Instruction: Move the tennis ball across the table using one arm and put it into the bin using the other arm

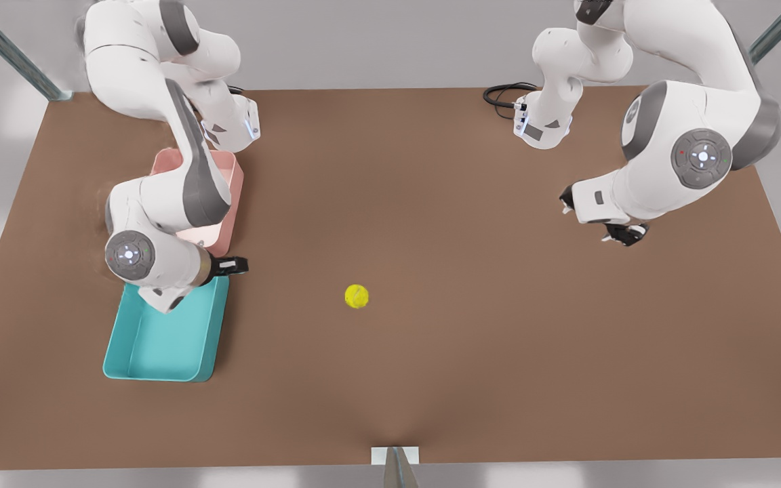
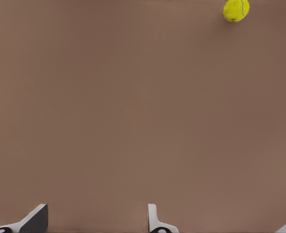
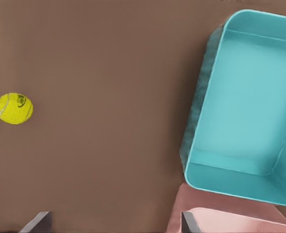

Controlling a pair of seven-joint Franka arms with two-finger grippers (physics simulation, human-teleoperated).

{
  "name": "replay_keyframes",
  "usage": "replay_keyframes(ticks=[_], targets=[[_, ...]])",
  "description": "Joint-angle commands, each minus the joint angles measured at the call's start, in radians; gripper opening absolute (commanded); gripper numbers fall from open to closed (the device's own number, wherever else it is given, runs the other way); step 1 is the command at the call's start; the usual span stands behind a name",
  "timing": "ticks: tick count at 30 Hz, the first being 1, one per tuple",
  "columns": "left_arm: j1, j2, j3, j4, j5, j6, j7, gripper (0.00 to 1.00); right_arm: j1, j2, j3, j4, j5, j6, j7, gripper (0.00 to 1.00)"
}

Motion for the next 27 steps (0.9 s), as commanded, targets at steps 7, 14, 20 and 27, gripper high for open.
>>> replay_keyframes(ticks=[7,14,20,27], targets=[[0.015,0.019,-0.003,-0.026,-0.040,0.111,-0.895,1.00,0.187,0.118,-0.002,-0.087,-0.002,0.460,0.721,1.00],[0.029,0.028,-0.003,-0.026,-0.047,0.081,-0.875,1.00,0.183,0.138,-0.061,-0.176,0.009,0.664,0.721,1.00],[0.029,0.028,-0.003,-0.026,-0.050,0.077,-0.875,1.00,0.223,0.187,-0.061,-0.177,0.010,0.668,0.735,1.00],[0.029,0.028,-0.003,-0.026,-0.050,0.077,-0.873,1.00,0.244,0.201,-0.061,-0.225,0.010,0.651,0.734,1.00]])
